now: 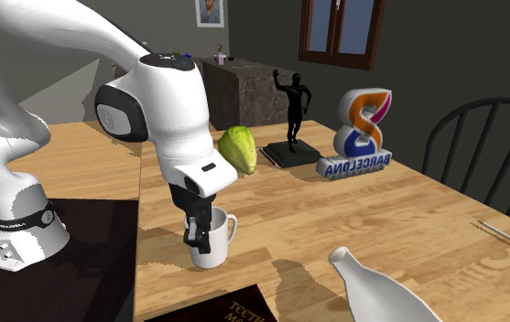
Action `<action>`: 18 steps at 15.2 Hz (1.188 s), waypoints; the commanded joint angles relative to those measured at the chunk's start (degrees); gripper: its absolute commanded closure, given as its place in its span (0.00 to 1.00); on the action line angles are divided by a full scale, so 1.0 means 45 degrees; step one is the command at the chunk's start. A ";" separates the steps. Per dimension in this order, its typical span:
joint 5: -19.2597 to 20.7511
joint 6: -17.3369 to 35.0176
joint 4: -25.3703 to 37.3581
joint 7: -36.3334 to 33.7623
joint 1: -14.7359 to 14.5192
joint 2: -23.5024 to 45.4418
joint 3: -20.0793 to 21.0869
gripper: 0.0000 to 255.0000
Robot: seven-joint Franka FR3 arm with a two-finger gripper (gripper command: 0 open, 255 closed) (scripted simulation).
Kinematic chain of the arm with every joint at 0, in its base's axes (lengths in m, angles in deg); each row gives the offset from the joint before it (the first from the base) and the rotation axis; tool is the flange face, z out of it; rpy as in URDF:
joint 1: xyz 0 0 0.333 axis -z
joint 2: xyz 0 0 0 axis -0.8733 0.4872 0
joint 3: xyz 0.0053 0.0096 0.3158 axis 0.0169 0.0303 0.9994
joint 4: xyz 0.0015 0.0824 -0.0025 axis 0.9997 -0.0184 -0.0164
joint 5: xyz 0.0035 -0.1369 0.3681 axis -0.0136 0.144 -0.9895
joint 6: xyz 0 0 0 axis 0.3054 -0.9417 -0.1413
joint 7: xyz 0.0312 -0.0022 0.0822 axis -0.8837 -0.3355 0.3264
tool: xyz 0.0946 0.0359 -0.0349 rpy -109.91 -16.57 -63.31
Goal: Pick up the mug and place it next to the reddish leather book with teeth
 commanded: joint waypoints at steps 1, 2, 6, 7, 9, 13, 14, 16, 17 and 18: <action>-0.0001 0.0002 0.0002 0.0000 0.0000 -0.0001 0.0000 0.00; -0.0001 0.0002 0.0001 0.0000 0.0000 -0.0001 0.0000 0.00; -0.0001 0.0003 0.0001 0.0000 0.0000 -0.0001 0.0000 0.00; 0.0066 -0.0382 0.0162 -0.0043 0.0005 -0.0228 -0.0023 0.00; 0.0184 -0.1160 0.0538 -0.0120 0.0019 -0.0637 -0.0062 0.00; 0.0226 -0.1470 0.0704 -0.0147 0.0027 -0.0783 -0.0074 0.00; 0.0225 -0.1470 0.0704 -0.0147 0.0027 -0.0782 -0.0074 0.00; 0.0225 -0.1470 0.0705 -0.0147 0.0027 -0.0782 -0.0074 0.00; 0.0225 -0.1470 0.0705 -0.0147 0.0027 -0.0782 -0.0074 0.00; 0.0225 -0.1470 0.0705 -0.0147 0.0027 -0.0782 -0.0074 0.00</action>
